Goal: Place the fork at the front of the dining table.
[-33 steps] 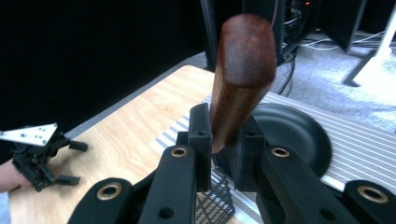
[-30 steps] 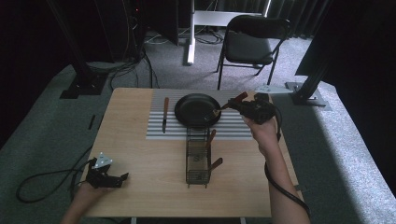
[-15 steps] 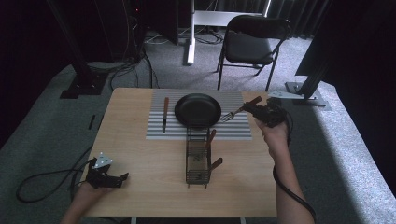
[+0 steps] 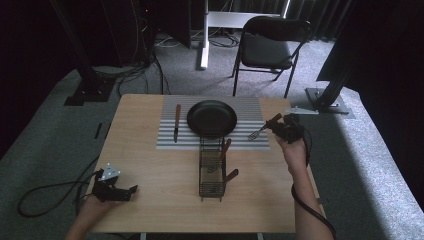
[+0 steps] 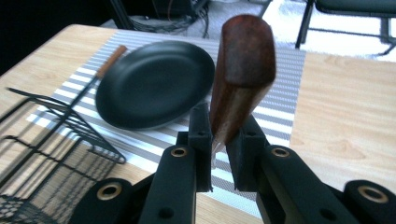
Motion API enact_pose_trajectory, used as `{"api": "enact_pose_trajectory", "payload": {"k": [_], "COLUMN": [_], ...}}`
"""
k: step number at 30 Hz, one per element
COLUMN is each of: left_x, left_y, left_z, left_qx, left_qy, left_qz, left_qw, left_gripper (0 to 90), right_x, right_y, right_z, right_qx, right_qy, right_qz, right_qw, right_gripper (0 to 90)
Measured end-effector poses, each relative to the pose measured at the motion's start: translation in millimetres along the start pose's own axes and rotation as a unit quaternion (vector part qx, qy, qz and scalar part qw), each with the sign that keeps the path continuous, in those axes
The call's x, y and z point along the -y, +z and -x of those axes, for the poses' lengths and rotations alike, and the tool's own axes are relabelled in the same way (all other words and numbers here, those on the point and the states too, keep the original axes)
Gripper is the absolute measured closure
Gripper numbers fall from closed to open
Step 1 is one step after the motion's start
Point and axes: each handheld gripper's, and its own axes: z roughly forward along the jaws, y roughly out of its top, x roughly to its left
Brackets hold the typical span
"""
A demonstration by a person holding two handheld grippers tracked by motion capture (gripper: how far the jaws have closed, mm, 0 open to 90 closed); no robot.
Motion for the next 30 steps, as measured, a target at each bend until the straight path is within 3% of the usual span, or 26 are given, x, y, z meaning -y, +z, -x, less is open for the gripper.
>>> {"api": "enact_pose_trajectory", "payload": {"k": [6,14,19,30], "left_x": [0.0,0.0,0.0,0.0], "left_y": [0.0,0.0,0.0,0.0], "left_z": [0.0,0.0,0.0,0.0], "left_qx": [0.000,0.000,0.000,0.000], "left_qy": [0.000,0.000,0.000,0.000], "left_qz": [0.000,0.000,0.000,0.000], "left_qw": [1.0000,1.0000,1.0000,1.0000], "left_gripper": [0.0,0.0,0.0,0.0], "right_x": [6.7,8.9,2.8,-18.9], "right_y": [17.9,31.4,35.8,62.5], "right_z": [1.5,1.2,-4.3,-12.9], "right_qx": [0.023,0.035,0.045,0.078], "right_qy": [0.001,0.004,-0.004,0.012], "right_qz": [-0.023,-0.031,-0.039,-0.045], "right_qw": [0.9995,0.9989,0.9982,0.9959], "right_gripper": [80.7,80.6,80.6,80.6]}}
